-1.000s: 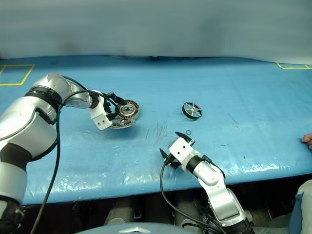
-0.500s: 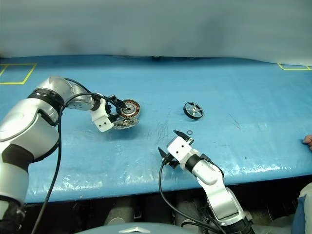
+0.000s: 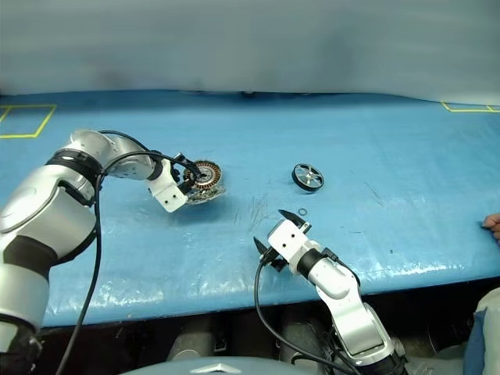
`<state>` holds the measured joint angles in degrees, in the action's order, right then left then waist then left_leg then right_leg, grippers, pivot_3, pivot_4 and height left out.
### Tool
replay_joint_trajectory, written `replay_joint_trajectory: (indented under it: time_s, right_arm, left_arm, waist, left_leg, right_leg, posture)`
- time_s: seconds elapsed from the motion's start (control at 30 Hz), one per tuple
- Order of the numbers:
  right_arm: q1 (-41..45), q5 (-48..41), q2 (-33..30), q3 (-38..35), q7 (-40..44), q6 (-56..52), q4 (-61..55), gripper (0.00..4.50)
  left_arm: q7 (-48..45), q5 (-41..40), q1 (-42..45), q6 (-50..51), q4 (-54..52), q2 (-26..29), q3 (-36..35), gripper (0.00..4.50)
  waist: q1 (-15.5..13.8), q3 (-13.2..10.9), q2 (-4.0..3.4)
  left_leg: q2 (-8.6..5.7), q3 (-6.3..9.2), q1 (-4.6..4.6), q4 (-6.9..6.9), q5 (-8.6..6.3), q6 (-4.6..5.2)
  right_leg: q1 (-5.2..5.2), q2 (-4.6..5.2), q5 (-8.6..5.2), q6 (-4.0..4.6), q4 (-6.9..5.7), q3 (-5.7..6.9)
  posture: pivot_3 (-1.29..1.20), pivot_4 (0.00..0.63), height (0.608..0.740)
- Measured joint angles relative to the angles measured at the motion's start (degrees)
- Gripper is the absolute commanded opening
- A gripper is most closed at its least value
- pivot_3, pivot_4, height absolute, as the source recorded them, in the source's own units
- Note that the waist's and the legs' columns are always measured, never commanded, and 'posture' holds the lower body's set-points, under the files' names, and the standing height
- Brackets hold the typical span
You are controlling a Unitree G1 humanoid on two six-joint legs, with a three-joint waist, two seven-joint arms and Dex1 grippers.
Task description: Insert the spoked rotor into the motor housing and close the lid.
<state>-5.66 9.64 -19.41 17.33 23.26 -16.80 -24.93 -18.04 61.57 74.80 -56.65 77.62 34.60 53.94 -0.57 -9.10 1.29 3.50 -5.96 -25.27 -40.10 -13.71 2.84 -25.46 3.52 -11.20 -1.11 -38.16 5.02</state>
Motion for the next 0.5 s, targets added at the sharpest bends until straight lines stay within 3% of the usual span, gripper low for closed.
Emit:
replay_joint_trajectory:
  time_s: [0.5]
  right_arm:
    - [0.3,0.5,0.8,0.4,-0.1,0.0,0.0,4.48]
  left_arm:
    - [-8.3,-4.5,-1.8,0.5,-1.2,1.4,-4.6,4.50]
  waist:
    - [0.7,0.0,0.00]
  left_leg:
    - [0.01,-0.06,0.07,0.00,0.00,0.00]
  right_leg:
    - [0.02,0.00,0.00,0.01,-0.04,-0.10]
  posture:
    - [0.00,0.150,0.740]
